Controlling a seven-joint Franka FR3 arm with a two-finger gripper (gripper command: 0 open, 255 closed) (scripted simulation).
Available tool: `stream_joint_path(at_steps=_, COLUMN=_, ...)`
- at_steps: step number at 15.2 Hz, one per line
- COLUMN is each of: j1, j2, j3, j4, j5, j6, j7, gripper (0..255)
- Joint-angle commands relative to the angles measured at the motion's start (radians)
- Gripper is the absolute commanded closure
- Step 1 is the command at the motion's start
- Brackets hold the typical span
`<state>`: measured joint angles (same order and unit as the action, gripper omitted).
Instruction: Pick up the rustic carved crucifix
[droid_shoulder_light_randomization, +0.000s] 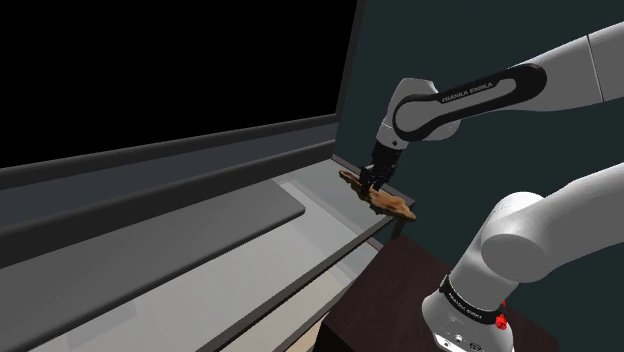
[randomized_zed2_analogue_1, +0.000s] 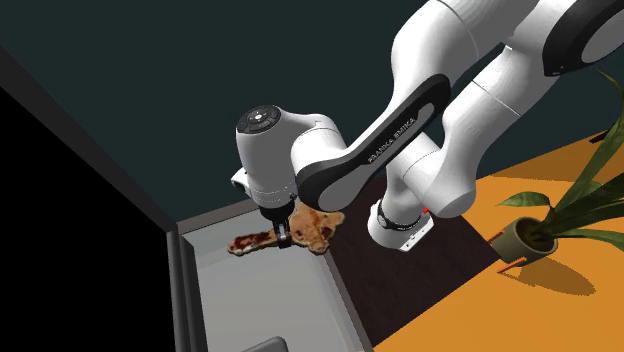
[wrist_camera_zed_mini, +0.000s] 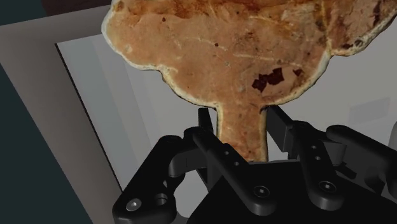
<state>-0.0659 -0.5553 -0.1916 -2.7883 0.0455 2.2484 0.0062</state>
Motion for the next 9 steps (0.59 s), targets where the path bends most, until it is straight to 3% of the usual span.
stream_joint_path(at_steps=1, j1=0.000, j2=0.000, j3=0.000, j4=-0.001, j5=0.000, j6=0.000, j7=0.000, gripper=255)
stream_joint_path(at_steps=9, j1=-0.002, j2=-0.019, j3=0.004, j4=0.015, j5=-0.002, j6=-0.035, j7=0.006, gripper=255)
